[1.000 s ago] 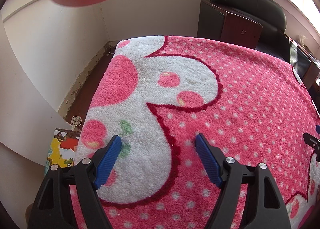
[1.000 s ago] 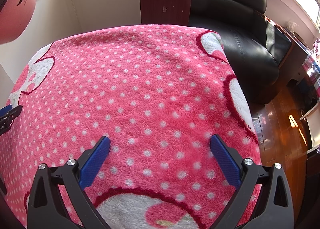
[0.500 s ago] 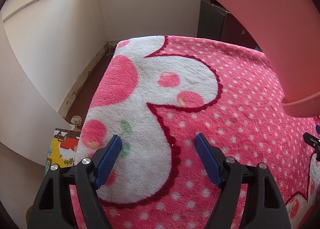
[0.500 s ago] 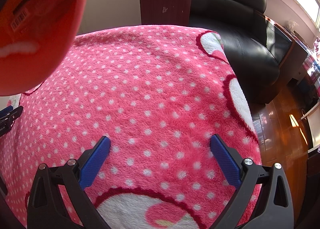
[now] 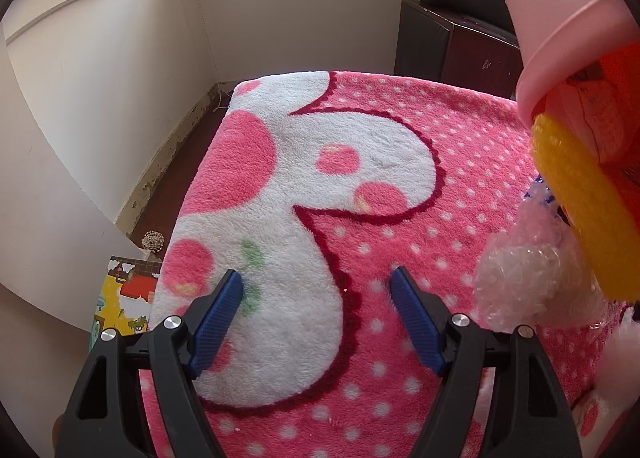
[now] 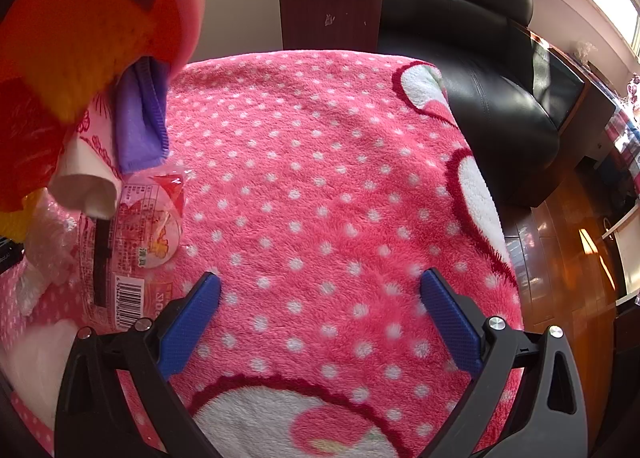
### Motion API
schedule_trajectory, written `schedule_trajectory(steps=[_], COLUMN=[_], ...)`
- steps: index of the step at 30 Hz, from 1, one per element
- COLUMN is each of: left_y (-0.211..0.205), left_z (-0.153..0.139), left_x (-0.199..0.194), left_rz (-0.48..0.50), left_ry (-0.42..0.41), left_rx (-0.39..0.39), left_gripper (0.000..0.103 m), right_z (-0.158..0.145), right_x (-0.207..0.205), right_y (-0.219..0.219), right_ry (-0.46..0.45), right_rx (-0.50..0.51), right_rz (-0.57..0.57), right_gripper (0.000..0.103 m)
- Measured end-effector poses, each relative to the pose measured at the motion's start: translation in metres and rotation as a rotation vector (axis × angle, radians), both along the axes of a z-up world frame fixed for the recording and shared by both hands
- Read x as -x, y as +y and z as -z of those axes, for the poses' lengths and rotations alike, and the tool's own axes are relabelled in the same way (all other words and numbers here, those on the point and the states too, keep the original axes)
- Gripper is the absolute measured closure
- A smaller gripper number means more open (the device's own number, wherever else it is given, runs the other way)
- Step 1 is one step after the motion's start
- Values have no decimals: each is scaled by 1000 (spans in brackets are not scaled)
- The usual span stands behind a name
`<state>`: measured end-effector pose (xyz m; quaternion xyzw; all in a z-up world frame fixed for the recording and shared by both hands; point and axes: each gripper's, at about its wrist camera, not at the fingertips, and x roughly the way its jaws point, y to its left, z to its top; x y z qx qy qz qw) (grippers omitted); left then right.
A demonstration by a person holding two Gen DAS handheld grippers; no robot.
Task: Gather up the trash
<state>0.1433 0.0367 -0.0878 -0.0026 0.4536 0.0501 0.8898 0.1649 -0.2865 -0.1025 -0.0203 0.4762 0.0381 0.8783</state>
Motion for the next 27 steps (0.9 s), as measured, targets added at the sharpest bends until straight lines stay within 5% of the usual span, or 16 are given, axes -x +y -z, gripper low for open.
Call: schedule_trajectory(steps=[27], left_y=[0], left_z=[1], left_x=[-1], left_rz=[-1], left_ry=[0], left_rx=[0], left_gripper=[28], right_z=[0], right_x=[0], right_y=[0], right_ry=[-1], right_rx=[3], right_rz=[1], right_gripper=[3])
